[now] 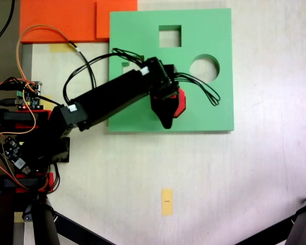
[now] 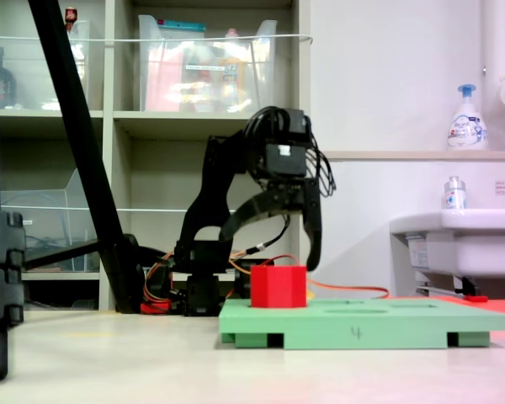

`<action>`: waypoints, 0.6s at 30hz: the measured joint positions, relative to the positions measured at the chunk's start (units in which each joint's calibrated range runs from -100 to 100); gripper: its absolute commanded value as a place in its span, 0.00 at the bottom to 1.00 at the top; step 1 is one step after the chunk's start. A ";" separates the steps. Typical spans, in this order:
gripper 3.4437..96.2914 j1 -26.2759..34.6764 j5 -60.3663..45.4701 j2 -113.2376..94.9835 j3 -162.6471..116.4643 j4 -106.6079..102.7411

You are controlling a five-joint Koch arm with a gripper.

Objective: Put the octagonal pillar block into the corresponding hole

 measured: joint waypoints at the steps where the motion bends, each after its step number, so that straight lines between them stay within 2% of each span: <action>1: 0.85 -0.10 -0.05 0.00 -0.20 0.00; 7: 0.85 -0.24 -0.10 -6.57 -0.39 0.00; 8: 0.81 -0.24 -0.10 -9.99 -0.39 0.00; 10: 0.66 -0.29 -0.15 -17.51 -0.29 0.00; 12: 0.58 -0.63 -1.86 -25.31 1.67 0.00; 14: 0.55 -1.47 -4.30 -34.61 3.43 0.00; 18: 0.55 -3.57 -12.80 -52.94 3.63 0.20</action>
